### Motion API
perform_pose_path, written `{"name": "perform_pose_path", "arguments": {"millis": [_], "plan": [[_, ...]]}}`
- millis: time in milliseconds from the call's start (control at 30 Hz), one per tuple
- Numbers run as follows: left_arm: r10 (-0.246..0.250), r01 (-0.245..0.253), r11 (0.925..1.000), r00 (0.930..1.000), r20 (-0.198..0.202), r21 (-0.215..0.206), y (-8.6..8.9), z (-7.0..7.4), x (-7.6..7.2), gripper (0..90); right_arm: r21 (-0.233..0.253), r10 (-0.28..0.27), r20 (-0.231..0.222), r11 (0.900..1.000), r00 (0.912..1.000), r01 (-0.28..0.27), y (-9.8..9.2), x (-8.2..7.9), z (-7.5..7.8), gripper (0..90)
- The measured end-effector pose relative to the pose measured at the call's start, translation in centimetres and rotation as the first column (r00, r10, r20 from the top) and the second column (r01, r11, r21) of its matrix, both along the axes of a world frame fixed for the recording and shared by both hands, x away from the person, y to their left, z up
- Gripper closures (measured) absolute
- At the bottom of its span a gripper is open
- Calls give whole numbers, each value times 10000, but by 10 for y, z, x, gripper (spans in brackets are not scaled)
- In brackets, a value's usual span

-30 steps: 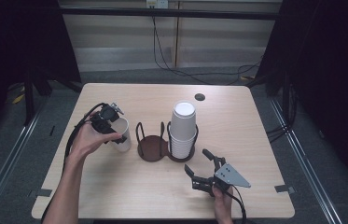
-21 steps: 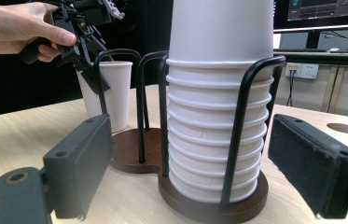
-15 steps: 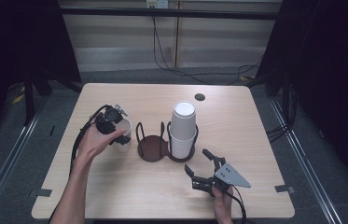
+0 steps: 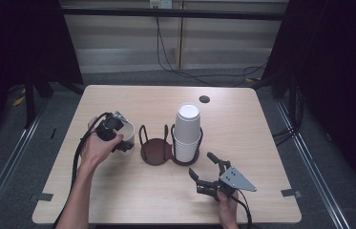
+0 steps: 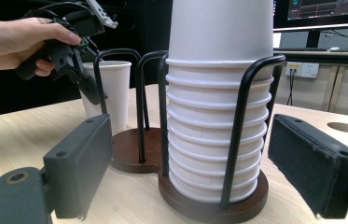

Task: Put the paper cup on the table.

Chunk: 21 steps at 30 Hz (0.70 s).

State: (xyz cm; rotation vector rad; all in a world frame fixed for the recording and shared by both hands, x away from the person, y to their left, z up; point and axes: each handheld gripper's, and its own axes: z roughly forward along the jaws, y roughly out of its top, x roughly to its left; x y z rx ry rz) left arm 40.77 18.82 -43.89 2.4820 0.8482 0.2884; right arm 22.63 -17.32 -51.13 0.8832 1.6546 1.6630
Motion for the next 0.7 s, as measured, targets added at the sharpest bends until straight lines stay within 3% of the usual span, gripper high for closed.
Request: {"name": "perform_pose_path", "arguments": {"millis": [267,333,400,467,567,700], "plan": [[-21,-7,9972,9993,-375,-747,21,-6,-9,119,-4,-17,-13,10000,10000,17,0,0,0,143],[164,-181,9940,9997,-170,-1076,25,-7,-13,154,-29,10,11,10000,10000,-10,0,0,0,142],[228,-245,9947,9996,-181,-994,29,-10,-15,154,-14,28,17,10000,10000,-28,0,0,0,142],[257,-273,9894,9996,-130,-1425,33,-11,-20,154,-9,38,31,10000,10000,-38,0,0,0,142],[482,-493,9846,9988,-104,-1675,35,-10,-26,161,-4,67,12,10000,10000,-67,0,0,0,142],[871,-773,9748,9955,383,-2091,40,-8,-35,161,-20,114,47,9999,9999,-114,0,0,0,141]]}}
